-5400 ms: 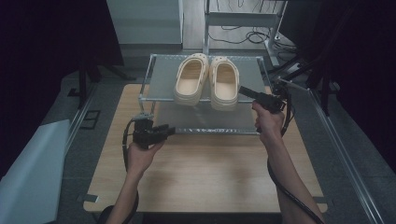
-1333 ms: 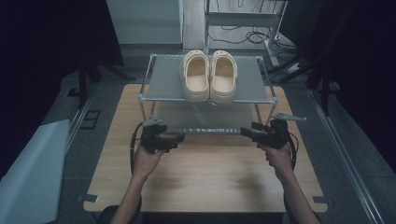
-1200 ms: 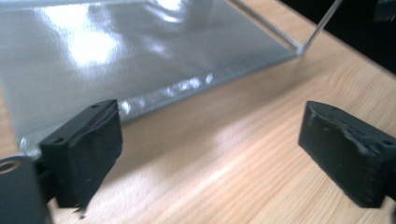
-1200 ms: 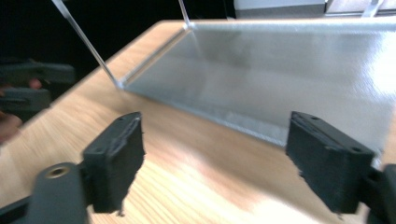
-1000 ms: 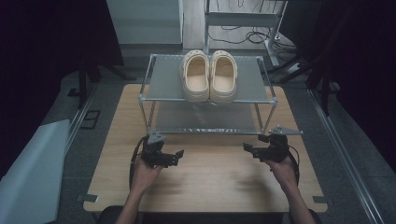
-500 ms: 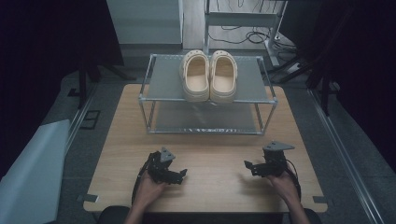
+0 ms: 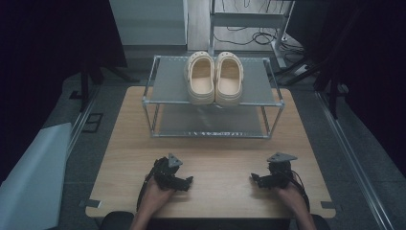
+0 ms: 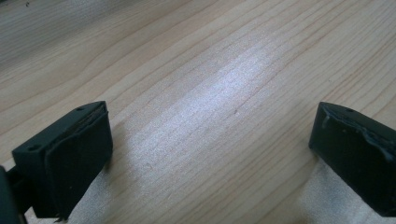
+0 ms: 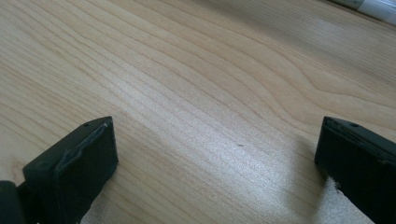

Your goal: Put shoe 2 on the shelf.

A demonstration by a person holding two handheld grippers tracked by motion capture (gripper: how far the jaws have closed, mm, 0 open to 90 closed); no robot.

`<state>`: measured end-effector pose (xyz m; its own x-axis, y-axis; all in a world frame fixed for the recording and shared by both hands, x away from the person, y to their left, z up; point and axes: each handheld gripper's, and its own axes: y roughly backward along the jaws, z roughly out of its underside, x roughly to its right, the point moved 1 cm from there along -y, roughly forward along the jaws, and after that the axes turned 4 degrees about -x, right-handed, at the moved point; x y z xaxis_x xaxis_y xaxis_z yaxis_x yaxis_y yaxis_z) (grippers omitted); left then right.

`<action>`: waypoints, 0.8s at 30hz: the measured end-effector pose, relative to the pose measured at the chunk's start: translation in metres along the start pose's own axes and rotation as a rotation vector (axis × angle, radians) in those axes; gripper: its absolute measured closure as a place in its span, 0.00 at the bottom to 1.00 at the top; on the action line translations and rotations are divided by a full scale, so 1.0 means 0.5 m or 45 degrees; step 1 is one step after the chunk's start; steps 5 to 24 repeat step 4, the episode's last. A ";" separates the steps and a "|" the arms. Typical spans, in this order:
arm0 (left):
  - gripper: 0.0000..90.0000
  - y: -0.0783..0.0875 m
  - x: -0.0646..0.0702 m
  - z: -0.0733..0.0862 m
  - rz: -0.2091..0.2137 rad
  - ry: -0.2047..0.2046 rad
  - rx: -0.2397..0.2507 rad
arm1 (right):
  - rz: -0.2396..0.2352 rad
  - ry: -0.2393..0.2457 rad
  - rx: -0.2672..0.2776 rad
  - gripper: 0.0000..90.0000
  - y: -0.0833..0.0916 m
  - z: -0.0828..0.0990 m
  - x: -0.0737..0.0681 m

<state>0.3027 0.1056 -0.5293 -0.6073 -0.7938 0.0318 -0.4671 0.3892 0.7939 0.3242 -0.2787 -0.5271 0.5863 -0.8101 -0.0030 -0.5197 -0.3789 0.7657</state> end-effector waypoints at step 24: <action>0.00 0.000 0.001 0.001 -0.003 0.001 0.000 | 0.001 -0.003 0.003 0.00 0.000 0.002 -0.001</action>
